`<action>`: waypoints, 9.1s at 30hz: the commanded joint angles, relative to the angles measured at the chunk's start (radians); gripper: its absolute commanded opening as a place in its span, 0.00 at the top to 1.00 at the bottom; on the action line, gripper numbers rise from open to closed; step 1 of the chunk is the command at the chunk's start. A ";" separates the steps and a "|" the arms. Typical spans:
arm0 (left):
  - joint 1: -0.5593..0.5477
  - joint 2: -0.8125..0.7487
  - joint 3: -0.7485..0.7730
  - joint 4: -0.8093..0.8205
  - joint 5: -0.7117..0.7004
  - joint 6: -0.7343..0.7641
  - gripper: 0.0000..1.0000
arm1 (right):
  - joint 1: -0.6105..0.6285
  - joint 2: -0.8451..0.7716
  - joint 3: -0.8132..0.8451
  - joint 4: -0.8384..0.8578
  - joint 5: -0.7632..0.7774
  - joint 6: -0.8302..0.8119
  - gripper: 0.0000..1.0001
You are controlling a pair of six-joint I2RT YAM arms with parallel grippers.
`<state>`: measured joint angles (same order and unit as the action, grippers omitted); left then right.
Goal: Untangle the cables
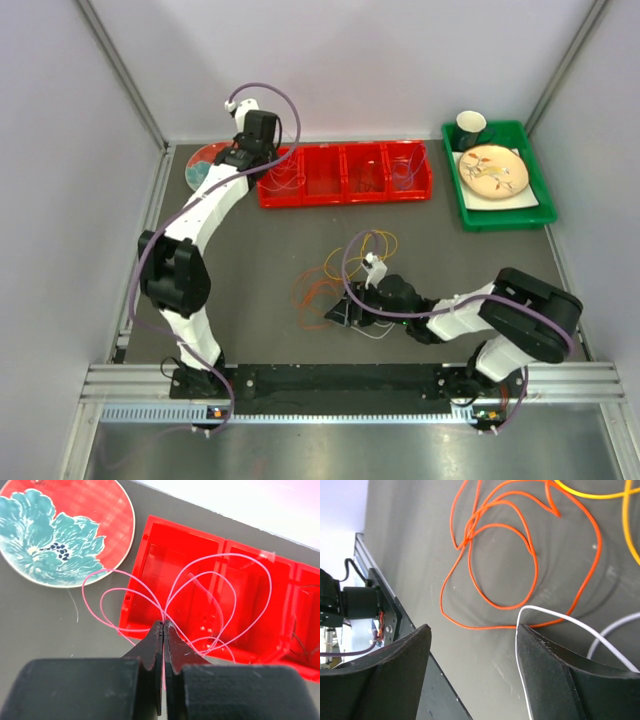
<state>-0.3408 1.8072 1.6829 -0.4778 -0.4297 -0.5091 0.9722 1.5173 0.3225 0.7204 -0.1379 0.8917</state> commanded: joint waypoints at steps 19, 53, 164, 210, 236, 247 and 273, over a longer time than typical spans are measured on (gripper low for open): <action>0.031 0.325 0.279 -0.022 -0.274 -0.176 1.00 | -0.053 0.299 -0.037 0.071 -0.134 -0.013 0.35; -0.038 0.465 0.324 0.071 -0.156 -0.204 1.00 | -0.099 0.386 -0.054 0.177 -0.198 0.012 0.37; -0.785 -0.583 -1.112 0.297 -0.196 -0.545 0.42 | 0.046 -0.591 0.934 -1.481 0.525 -0.272 1.00; -0.846 -0.441 -0.876 -0.061 -0.331 -0.595 0.51 | -0.253 -0.309 0.566 -1.285 0.254 -0.186 0.01; -0.846 -0.407 -0.927 0.054 -0.328 -0.554 0.51 | -0.262 -0.042 0.500 -1.310 0.373 -0.238 0.06; -0.846 -0.364 -0.902 0.050 -0.328 -0.546 0.51 | -0.274 -0.040 0.443 -1.244 0.337 -0.247 0.40; -0.846 -0.322 -0.876 0.045 -0.334 -0.542 0.52 | -0.276 -0.267 0.582 -1.450 0.273 -0.269 1.00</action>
<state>-1.1854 1.4822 0.7731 -0.4458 -0.7292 -1.0515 0.7040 1.3548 0.7891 -0.6502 0.1478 0.6338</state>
